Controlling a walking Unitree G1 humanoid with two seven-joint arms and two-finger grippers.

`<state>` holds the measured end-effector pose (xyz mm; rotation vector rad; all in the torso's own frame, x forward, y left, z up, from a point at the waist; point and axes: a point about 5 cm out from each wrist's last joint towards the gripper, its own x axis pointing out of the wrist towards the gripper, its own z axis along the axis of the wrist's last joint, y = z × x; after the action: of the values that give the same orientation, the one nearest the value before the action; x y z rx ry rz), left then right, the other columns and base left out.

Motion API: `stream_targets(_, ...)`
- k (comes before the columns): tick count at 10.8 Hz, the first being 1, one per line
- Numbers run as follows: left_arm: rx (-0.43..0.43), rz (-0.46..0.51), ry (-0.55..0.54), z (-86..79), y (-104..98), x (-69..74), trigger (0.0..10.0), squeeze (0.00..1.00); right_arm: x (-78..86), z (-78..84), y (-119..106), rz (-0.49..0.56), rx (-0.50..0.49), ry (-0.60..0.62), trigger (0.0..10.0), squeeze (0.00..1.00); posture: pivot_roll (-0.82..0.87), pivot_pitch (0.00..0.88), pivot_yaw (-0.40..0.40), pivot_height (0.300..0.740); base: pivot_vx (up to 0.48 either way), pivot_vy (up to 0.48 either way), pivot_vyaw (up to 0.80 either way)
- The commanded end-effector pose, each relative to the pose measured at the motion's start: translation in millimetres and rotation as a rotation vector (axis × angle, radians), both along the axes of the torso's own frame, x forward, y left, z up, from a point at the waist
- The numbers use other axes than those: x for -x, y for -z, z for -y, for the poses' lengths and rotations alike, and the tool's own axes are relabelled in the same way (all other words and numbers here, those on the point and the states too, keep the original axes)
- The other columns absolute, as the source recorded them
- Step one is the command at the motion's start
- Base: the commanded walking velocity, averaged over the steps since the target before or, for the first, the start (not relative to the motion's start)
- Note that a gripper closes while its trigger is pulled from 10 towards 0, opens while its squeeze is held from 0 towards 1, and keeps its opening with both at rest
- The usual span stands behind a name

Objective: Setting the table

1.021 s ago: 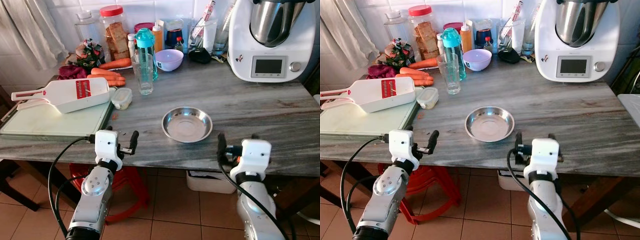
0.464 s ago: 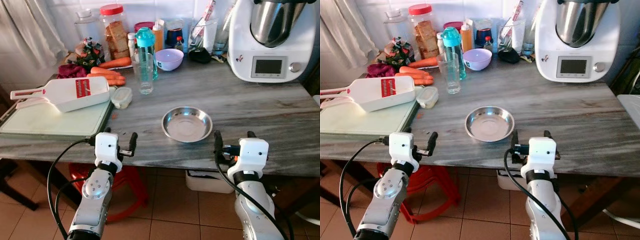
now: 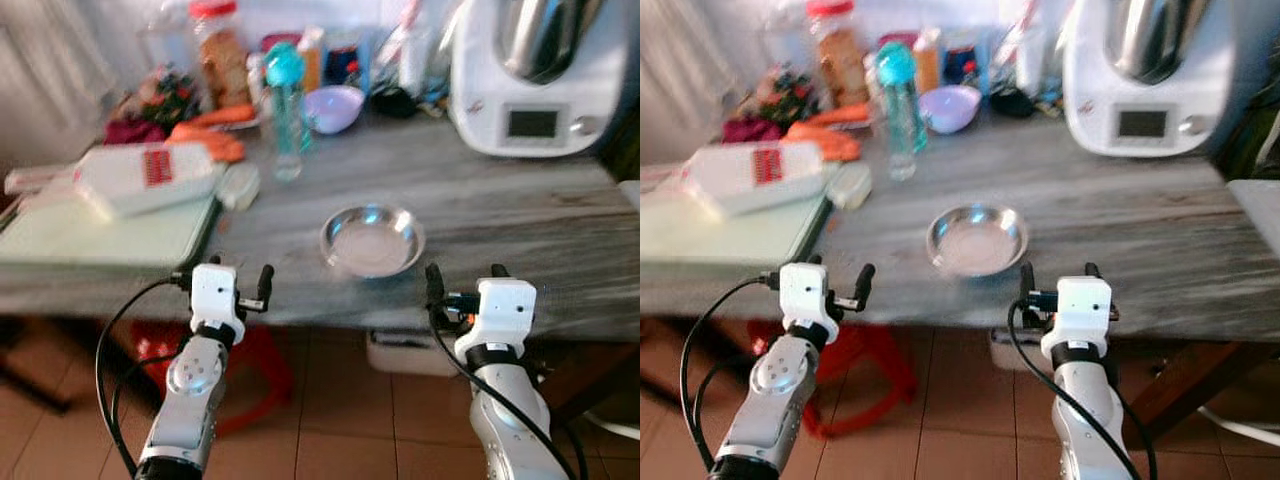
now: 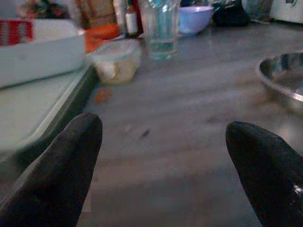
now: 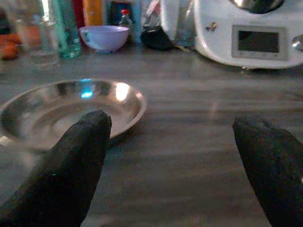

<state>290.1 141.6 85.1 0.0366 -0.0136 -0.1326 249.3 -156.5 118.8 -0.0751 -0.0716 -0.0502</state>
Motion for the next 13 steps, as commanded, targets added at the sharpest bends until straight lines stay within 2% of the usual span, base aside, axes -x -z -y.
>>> stream_targets(1,-0.015,-0.016,0.001,-2.1,2.6,0.6,10.0,0.00,1.9,-3.4,3.1,-0.006,-0.005,-0.019,10.0,0.00,-0.03,0.000,0.083,0.740,-0.307,0.000,0.00)
stream_targets(9,-0.028,-0.011,0.016,-1.5,1.7,-0.4,10.0,0.00,1.6,-4.9,6.2,-0.013,-0.007,-0.027,10.0,0.00,-0.03,0.000,0.082,0.740,-0.305,0.000,0.00)
stream_targets(11,-0.016,0.026,0.047,0.5,-2.6,0.0,10.0,0.00,2.0,-5.2,5.8,-0.005,-0.010,-0.032,10.0,0.00,-0.03,0.000,0.083,0.740,0.000,0.000,0.00)
stream_targets(13,-0.031,0.019,0.069,2.6,-2.5,0.8,10.0,0.00,3.8,-5.7,6.4,-0.006,-0.012,-0.027,10.0,0.00,-0.03,0.000,0.091,0.740,0.000,0.000,0.00)
